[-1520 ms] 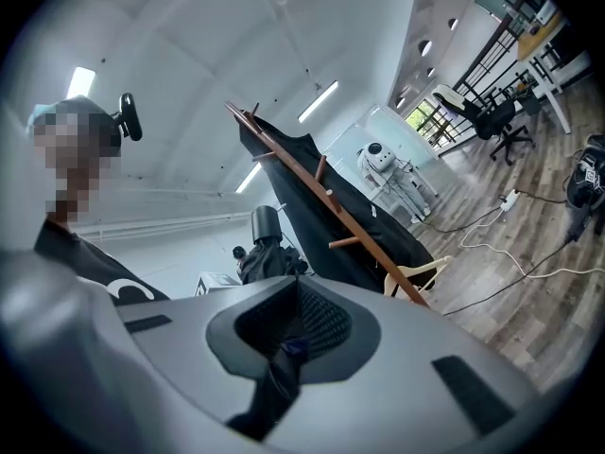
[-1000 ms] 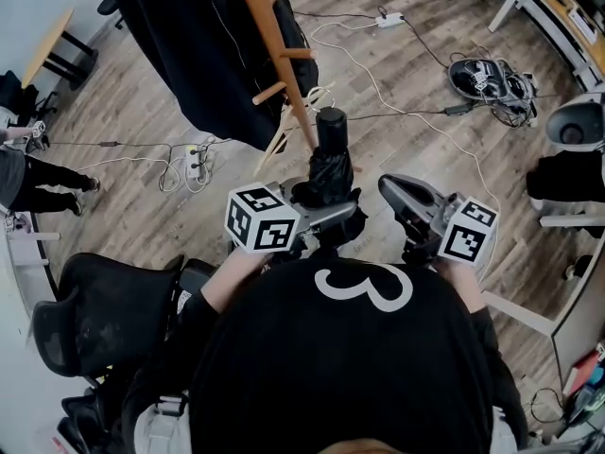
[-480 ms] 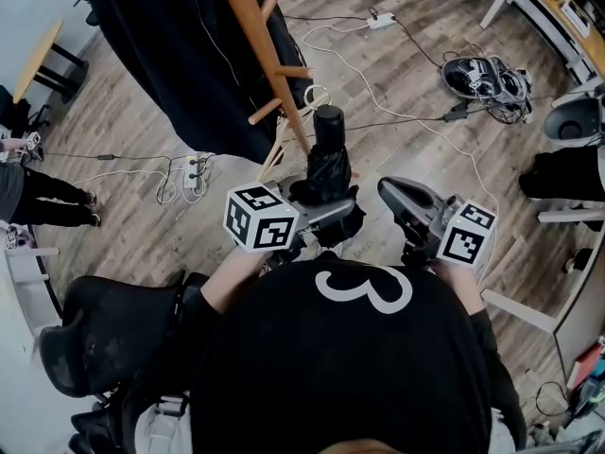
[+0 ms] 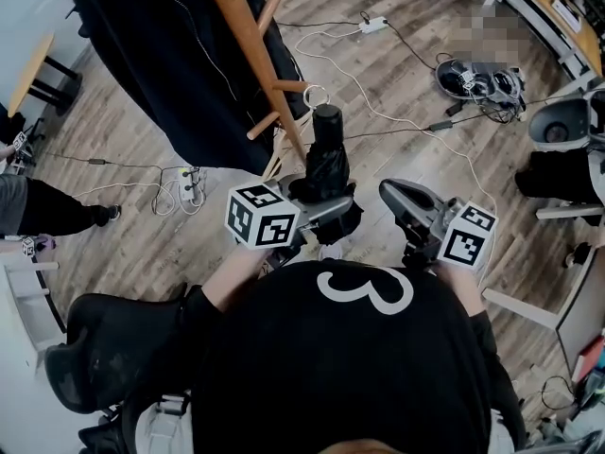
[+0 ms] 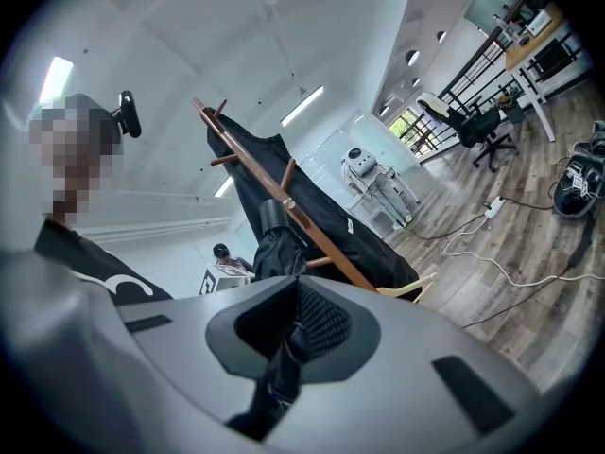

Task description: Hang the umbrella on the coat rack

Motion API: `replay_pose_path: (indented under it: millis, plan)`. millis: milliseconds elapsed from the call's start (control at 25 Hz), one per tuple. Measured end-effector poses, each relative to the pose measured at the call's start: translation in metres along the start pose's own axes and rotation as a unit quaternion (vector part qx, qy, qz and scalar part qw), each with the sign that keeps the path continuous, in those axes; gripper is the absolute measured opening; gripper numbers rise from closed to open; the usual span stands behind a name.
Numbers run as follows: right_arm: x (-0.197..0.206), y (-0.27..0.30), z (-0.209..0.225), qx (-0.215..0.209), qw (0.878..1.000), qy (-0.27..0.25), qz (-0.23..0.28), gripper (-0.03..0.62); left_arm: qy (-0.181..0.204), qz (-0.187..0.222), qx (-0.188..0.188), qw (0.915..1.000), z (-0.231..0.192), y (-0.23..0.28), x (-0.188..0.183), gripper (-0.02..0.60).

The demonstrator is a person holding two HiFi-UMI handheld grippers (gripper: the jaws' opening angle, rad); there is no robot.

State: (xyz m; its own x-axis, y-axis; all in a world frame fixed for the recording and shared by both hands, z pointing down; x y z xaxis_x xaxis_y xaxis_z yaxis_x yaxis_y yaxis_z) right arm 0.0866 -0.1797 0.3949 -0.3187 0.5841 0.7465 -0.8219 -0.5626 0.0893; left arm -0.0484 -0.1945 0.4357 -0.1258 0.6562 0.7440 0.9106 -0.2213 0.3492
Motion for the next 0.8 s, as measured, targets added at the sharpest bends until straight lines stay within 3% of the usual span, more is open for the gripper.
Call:
replay_pose_path:
  millis: [240,800]
  plan:
    - [0.002,-0.017,-0.002,0.001,1.000,-0.003,0.007,0.027,0.007,-0.005,-0.007,0.9999,0.008,0.008,0.005,0.265]
    - [0.003,0.005,0.010,0.001,1.000,0.001,-0.007,0.028,-0.006,-0.004,-0.026,0.9996,-0.026,0.005,0.010,0.265]
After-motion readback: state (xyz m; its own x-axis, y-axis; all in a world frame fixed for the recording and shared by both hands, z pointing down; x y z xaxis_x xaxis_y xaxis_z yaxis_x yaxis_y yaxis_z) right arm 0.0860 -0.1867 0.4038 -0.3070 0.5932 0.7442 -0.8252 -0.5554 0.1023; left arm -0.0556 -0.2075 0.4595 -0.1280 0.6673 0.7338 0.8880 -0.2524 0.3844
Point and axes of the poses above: the fingertips, and each gripper's own axes: y forward along the fingers, z to its right, x out of its underside, the point moved 4 cm from there along -y, backward along the fingers, and after that the axes turned 1 degree about z, right-handed, at the moved point
